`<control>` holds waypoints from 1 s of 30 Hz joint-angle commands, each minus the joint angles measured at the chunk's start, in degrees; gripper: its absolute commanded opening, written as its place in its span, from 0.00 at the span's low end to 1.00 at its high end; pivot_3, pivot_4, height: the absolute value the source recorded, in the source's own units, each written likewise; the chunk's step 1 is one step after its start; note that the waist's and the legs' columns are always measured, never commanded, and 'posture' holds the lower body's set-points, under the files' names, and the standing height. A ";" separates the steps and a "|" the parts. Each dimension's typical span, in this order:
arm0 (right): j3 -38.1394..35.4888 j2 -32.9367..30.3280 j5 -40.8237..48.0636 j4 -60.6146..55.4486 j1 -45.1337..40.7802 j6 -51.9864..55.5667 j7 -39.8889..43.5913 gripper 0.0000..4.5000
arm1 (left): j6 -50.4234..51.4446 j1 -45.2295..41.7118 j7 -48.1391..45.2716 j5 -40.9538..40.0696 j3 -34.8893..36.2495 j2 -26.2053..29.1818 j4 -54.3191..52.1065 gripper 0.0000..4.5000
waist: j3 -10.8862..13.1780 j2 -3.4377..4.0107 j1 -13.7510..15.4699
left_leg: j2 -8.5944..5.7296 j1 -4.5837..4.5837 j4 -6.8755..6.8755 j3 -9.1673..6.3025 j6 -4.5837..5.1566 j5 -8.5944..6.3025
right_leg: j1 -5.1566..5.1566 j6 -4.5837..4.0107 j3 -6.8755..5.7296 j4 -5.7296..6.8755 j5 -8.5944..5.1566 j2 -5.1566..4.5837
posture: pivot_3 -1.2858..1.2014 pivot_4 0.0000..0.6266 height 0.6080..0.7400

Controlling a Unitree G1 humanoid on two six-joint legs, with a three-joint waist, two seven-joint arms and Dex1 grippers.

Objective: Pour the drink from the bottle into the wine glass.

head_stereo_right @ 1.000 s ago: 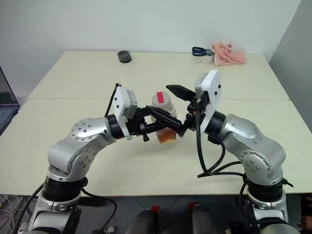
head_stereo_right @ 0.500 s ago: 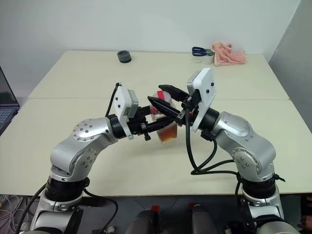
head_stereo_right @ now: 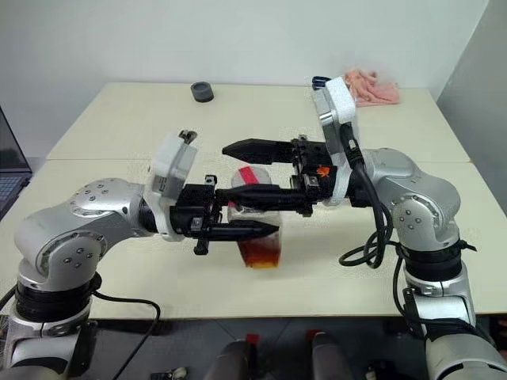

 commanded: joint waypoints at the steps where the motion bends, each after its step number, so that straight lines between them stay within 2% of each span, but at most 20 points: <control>1: -3.48 -2.14 -0.71 -1.01 0.73 -0.22 -1.92 0.99 | -3.87 -1.13 0.03 2.34 1.19 -0.21 1.11 0.41 | 0.00 0.00 0.07 | 0.00 0.00 0.00 0.00 0.00 0.00 | 0.00 0.00 0.00 -0.01 0.00 0.00 | 0.52 0.24 1.00; 8: -7.51 -5.77 0.27 -9.40 8.57 1.54 -9.19 0.99 | -6.98 0.22 6.22 6.19 1.44 -4.47 3.08 0.41 | 0.01 -0.01 0.20 | -0.01 -0.07 0.00 0.01 0.00 0.00 | -0.03 0.00 0.03 -0.06 0.00 -0.06 | 0.52 0.24 1.00; 13: -6.76 -2.96 -1.39 -13.93 10.29 1.01 -18.03 0.99 | -9.58 1.56 10.45 9.52 0.44 -8.78 4.26 0.41 | 0.00 -0.01 -0.04 | 0.03 -0.01 0.00 0.04 0.00 0.00 | -0.03 0.00 0.06 0.01 0.00 -0.02 | 0.52 0.24 1.00; 17: -4.29 0.52 -5.27 -13.33 8.81 -0.85 -22.82 0.99 | -11.33 1.88 11.99 12.27 -0.76 -11.20 5.15 0.41 | 0.00 -0.01 0.04 | 0.02 -0.02 0.01 0.03 -0.01 0.01 | -0.03 0.00 0.06 0.01 0.00 -0.01 | 0.52 0.24 1.00; 23: -1.90 4.18 -9.32 -11.50 7.74 -3.20 -24.96 0.99 | -10.92 1.82 12.80 12.61 -1.01 -12.35 4.26 0.41 | 0.00 -0.01 0.11 | 0.00 -0.04 0.00 0.02 -0.01 0.01 | -0.04 0.00 0.05 0.00 0.00 -0.03 | 0.52 0.24 1.00; 30: -1.72 4.30 -10.96 -10.43 8.29 -4.10 -24.17 0.99 | -10.63 2.18 12.71 12.36 -0.64 -11.75 3.80 0.41 | 0.00 -0.01 0.10 | -0.01 -0.03 0.00 0.02 -0.01 0.01 | -0.03 0.00 0.05 0.00 0.00 -0.04 | 0.52 0.24 1.00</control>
